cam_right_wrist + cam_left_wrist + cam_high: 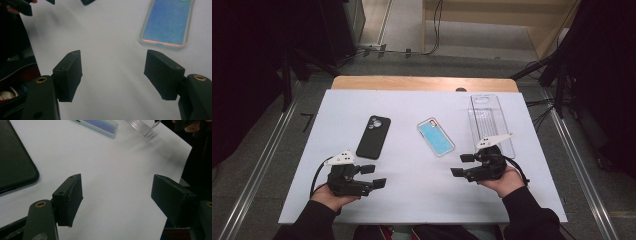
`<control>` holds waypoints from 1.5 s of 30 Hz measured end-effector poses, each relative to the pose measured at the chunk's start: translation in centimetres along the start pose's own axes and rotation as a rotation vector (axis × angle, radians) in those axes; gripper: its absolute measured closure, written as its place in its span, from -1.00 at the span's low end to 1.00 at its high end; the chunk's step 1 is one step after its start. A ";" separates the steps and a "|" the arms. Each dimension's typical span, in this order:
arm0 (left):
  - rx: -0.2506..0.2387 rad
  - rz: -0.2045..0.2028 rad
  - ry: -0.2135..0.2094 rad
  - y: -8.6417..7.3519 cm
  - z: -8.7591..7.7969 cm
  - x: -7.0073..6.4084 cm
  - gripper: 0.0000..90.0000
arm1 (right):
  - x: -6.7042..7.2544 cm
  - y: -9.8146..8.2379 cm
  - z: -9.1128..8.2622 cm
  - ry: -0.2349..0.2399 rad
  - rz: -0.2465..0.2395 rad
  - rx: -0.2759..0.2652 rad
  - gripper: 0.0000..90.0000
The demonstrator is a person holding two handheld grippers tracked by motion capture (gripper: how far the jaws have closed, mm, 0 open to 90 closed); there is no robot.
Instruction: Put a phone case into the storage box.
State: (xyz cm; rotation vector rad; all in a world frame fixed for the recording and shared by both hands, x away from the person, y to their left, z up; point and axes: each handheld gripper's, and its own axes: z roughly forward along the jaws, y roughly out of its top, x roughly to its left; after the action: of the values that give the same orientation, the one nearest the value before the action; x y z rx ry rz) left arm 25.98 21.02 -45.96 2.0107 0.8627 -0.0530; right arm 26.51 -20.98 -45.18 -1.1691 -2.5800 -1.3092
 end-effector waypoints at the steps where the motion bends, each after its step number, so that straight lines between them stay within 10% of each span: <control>1: 0.000 0.000 -0.001 0.0 0.0 0.0 -0.44 | 0.0 -0.3 -0.2 -0.001 -0.007 -0.004 -0.37; 20: -0.009 0.000 -0.019 0.0 0.0 -0.1 -0.44 | -0.2 -4.0 -2.8 -0.035 0.032 -0.020 -0.49; 45: -0.011 -0.016 -0.008 0.0 0.0 0.1 -0.44 | -1.0 4.7 1.8 -0.111 0.051 -0.077 -0.63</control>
State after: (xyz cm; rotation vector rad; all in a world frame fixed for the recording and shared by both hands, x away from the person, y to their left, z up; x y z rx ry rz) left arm 26.01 21.07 -45.95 1.9929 0.8723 -0.0647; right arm 30.73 -18.57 -43.48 -1.3477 -2.5762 -1.3823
